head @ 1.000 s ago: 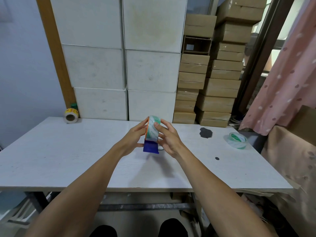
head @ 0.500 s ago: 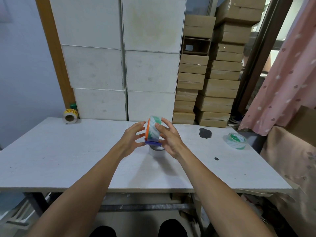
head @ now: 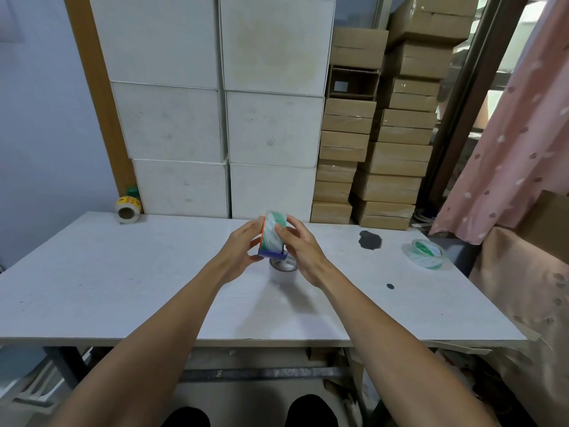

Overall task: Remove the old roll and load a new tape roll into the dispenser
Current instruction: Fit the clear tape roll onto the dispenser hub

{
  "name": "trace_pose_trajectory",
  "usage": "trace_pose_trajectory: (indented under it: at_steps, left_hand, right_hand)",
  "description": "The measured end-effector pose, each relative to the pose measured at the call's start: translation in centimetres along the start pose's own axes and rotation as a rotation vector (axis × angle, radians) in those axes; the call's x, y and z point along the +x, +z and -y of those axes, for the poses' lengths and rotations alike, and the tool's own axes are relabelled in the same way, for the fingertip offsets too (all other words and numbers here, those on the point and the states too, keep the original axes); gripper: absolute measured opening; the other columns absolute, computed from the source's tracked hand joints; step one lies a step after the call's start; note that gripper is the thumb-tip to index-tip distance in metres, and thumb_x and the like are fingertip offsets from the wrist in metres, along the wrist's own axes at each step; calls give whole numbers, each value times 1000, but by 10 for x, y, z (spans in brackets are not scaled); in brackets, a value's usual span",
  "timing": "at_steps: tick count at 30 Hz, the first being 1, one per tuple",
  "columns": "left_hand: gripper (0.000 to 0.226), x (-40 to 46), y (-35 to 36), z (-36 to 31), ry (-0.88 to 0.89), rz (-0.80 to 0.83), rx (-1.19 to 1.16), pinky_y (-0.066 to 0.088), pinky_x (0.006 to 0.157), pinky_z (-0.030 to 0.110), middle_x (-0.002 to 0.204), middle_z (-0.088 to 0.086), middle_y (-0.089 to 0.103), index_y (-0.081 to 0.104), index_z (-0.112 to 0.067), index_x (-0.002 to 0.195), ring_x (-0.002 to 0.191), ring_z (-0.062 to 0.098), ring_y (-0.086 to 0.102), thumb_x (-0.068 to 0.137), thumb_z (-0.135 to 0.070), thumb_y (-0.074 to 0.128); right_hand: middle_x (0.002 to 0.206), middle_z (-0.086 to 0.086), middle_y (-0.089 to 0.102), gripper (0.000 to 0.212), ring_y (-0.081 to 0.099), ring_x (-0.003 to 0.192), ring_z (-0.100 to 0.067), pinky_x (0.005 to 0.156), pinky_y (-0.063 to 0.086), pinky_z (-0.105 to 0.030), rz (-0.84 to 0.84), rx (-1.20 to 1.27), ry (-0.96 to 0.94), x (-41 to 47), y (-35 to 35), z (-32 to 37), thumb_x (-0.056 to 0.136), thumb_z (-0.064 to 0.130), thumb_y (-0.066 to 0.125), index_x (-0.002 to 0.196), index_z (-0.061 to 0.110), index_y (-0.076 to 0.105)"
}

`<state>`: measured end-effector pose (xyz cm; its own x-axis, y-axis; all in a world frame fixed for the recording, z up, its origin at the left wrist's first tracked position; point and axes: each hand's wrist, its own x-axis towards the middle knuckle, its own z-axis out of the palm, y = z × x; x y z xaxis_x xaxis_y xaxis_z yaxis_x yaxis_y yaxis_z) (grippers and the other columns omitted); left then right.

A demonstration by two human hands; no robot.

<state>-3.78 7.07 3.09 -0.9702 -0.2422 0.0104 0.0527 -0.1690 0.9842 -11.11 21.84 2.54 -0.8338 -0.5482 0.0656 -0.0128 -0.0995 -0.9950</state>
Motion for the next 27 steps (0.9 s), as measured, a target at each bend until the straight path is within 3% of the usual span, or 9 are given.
trace_pose_trajectory:
  at_steps: [3,6,11,13,15,18,21,24,27]
  left_hand:
    - [37,0,-2,1,10,2,5,55,98,46,127,-5,69,67,-29,128,126,20,59,100,-49,53]
    - [35,-3,-5,3,22,21,20,57,93,42,128,-6,69,65,-32,131,126,19,60,100,-45,55]
    - [39,-6,-5,5,29,48,63,56,95,40,134,-7,67,64,-35,134,128,17,59,98,-48,56]
    - [39,-7,-7,5,19,64,76,54,101,45,135,-9,66,65,-36,133,130,16,57,98,-51,55]
    - [38,-10,-8,4,16,90,82,50,106,49,134,-9,66,66,-36,131,130,16,57,97,-51,57]
    - [40,-14,-10,4,22,146,67,50,105,51,134,-2,67,66,-33,130,128,21,60,94,-50,62]
    - [42,-15,-11,4,22,198,57,50,104,52,133,8,66,63,-28,132,124,31,63,92,-37,70]
    - [47,-13,-13,4,26,182,54,50,104,53,131,8,68,62,-27,133,120,32,65,88,-27,75]
    - [49,-14,-13,4,20,186,69,49,103,55,129,8,69,63,-27,132,119,31,66,86,-28,77]
  right_hand:
    - [132,-4,66,80,64,122,-24,107,50,-51,23,-90,-17,-3,-3,3,71,68,78,140,34,56]
    - [122,-7,71,76,69,113,-23,104,52,-46,33,-211,-53,-5,-4,5,79,68,68,143,30,52]
    - [116,-6,69,60,69,96,-16,94,56,-36,-10,-411,-66,-10,-4,7,94,67,47,149,43,40]
    - [105,-3,70,56,70,90,-13,86,55,-29,-1,-413,-63,-14,-4,10,96,63,49,148,45,39]
    - [99,-3,70,57,70,79,-12,86,56,-30,26,-363,-53,-14,-4,10,96,55,58,147,38,41]
    - [113,-19,69,61,67,75,-18,93,56,-40,46,-275,-4,-8,-2,10,90,48,69,142,22,49]
    - [114,-20,69,56,66,73,-17,83,58,-39,71,-197,29,-7,2,14,84,45,73,128,13,60]
    - [106,-9,69,53,67,80,-18,78,55,-32,81,-88,82,-7,2,20,85,47,72,122,9,66]
    - [109,-7,72,58,65,97,-22,93,54,-37,12,-108,106,-2,1,20,84,61,68,112,11,71]
